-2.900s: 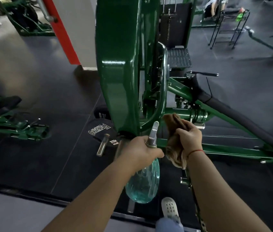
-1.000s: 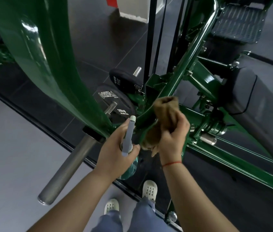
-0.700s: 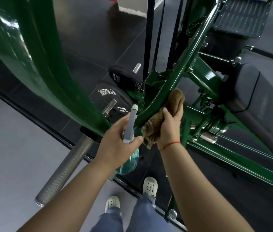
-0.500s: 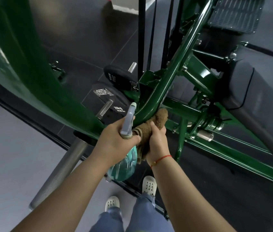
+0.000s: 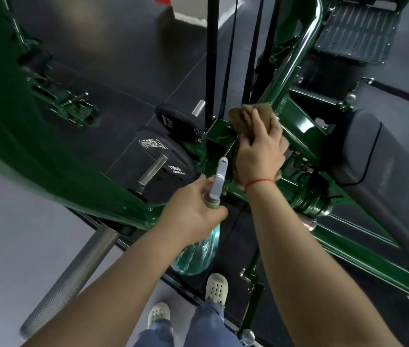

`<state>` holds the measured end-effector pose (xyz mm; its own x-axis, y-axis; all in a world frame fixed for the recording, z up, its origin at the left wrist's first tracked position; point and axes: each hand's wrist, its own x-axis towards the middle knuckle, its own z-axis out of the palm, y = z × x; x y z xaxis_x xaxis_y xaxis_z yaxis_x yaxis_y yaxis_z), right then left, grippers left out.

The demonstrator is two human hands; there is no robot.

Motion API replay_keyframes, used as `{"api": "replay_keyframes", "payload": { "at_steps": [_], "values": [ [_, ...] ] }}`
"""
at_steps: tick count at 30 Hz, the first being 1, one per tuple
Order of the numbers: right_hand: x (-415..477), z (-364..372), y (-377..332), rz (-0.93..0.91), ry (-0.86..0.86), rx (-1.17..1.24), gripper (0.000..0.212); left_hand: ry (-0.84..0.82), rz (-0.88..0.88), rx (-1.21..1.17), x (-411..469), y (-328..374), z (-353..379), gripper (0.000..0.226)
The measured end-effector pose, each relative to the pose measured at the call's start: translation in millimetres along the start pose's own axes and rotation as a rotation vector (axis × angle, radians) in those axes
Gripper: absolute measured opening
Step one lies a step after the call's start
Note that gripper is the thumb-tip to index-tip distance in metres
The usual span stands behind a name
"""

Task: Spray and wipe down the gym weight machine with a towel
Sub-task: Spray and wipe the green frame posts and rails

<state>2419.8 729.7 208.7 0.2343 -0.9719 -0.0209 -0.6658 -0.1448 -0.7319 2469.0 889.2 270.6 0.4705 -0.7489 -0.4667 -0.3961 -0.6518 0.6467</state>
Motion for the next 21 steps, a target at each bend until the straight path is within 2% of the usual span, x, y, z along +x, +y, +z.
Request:
{"api": "replay_keyframes", "payload": {
  "at_steps": [2,3,6,10,12,16,19,21],
  "values": [
    [34,-5,-6,-0.075,-0.037,-0.146,0.054,-0.04,-0.02,0.021,4,3,0,0.039],
    [50,-7,-10,-0.098,-0.066,-0.21,0.054,-0.05,-0.035,0.027,5,4,-1,0.042],
    [81,-11,-18,-0.132,-0.125,-0.32,0.053,-0.047,-0.042,0.05,5,3,-1,0.044],
    [77,-13,-14,-0.187,-0.113,-0.321,0.046,0.021,-0.015,0.174,4,-1,4,0.049],
    [66,-17,-9,-0.202,-0.109,-0.228,0.04,0.026,-0.009,0.181,5,-1,4,0.045],
    [30,-19,1,-0.305,-0.157,-0.09,0.031,0.033,-0.011,0.169,6,1,1,0.025],
    [12,-17,1,-0.374,-0.178,-0.143,0.031,0.039,-0.002,0.163,9,-1,0,0.021],
    [17,-18,-11,-0.424,-0.231,-0.303,0.033,0.022,0.01,0.15,9,-1,-1,0.022]
  ]
}}
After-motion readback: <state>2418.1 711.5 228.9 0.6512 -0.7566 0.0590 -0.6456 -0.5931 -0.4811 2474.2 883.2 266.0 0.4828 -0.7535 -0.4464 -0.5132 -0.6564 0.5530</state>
